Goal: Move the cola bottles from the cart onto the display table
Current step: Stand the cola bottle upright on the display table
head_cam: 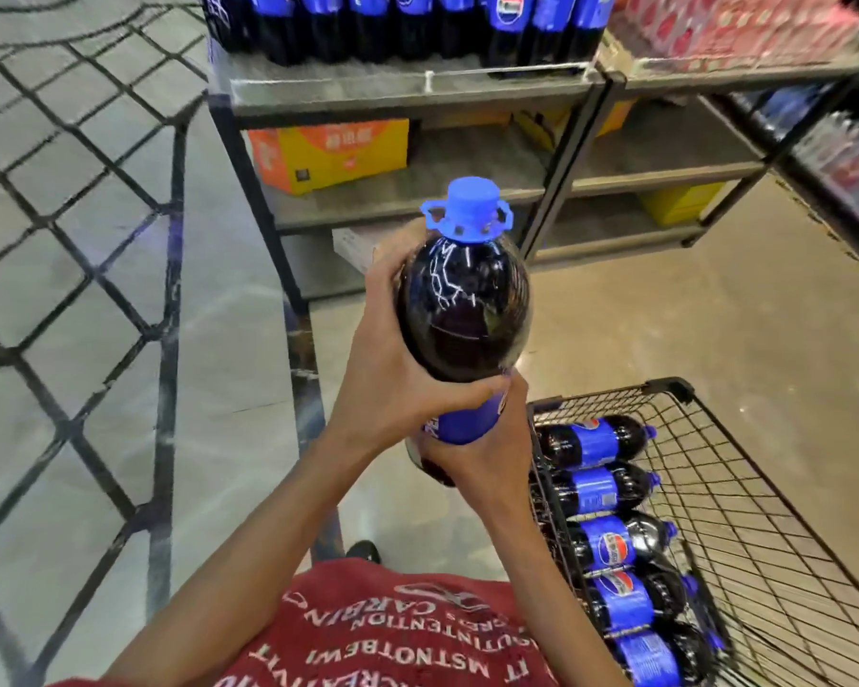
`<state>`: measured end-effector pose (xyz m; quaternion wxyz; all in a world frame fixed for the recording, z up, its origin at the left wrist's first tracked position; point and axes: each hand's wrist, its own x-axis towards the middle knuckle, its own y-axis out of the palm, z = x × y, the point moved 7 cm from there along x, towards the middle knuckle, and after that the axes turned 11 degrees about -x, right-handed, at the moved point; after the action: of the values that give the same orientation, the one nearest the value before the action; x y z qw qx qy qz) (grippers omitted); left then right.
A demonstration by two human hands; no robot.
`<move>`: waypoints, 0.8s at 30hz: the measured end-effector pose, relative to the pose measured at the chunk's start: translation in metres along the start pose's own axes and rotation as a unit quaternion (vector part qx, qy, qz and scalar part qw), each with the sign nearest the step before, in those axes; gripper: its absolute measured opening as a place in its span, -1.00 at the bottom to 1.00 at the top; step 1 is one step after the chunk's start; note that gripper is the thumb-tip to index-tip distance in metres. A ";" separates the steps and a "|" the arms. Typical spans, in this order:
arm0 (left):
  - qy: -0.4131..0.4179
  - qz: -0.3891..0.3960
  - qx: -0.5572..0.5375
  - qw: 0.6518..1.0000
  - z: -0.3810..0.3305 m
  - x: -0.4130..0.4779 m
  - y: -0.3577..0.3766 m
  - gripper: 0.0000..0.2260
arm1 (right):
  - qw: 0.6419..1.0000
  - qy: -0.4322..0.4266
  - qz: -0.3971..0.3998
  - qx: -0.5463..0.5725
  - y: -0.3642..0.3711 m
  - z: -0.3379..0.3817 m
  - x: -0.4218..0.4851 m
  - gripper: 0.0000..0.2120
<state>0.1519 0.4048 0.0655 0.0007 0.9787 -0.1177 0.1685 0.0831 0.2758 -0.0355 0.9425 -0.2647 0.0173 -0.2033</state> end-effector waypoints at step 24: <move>-0.018 -0.089 0.035 0.995 0.089 0.233 -0.104 0.03 | 0.996 -0.043 0.072 -0.002 0.138 0.056 0.254 -0.22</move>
<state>0.4185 0.4491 0.0620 -0.0210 0.9875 -0.0242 0.1544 0.3757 0.3104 -0.0381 0.9539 -0.2735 -0.0035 -0.1235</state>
